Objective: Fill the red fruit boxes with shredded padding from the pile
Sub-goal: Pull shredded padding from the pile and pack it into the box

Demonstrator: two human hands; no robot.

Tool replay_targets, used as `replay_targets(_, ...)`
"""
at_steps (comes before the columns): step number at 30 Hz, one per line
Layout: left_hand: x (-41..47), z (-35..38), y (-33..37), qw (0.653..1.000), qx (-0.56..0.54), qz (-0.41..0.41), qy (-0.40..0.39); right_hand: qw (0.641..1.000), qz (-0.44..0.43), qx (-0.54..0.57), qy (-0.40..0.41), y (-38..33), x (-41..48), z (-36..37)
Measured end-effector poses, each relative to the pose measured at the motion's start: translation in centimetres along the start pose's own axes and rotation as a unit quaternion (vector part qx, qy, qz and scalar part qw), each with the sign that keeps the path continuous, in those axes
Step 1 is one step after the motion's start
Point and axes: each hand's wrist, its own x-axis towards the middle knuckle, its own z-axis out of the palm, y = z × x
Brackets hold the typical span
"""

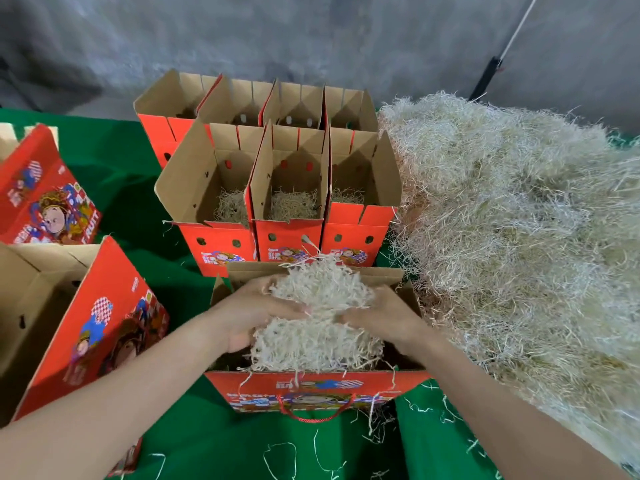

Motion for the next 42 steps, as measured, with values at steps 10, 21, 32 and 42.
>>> replay_targets(10, -0.4, -2.3, -0.4, 0.989, -0.138, 0.004, -0.054, 0.984, 0.075, 0.144, -0.072, 1.0, -0.9, -2.9)
replay_targets(21, -0.5, -2.6, -0.3, 0.990, 0.028, 0.125, 0.054, 0.995, 0.084, 0.056, 0.019, 1.0, 0.5, -2.0)
replay_targets(32, 0.0, 1.2, -0.3, 0.995, 0.052, 0.082, 0.013, 0.988, 0.091, 0.108, -0.068, -1.0, 0.3, 0.3)
replay_targets(42, -0.7, -3.2, 0.2, 0.977, 0.158, 0.136, 0.032, 0.995, 0.082, 0.044, 0.038, 0.5, 0.1, -2.7)
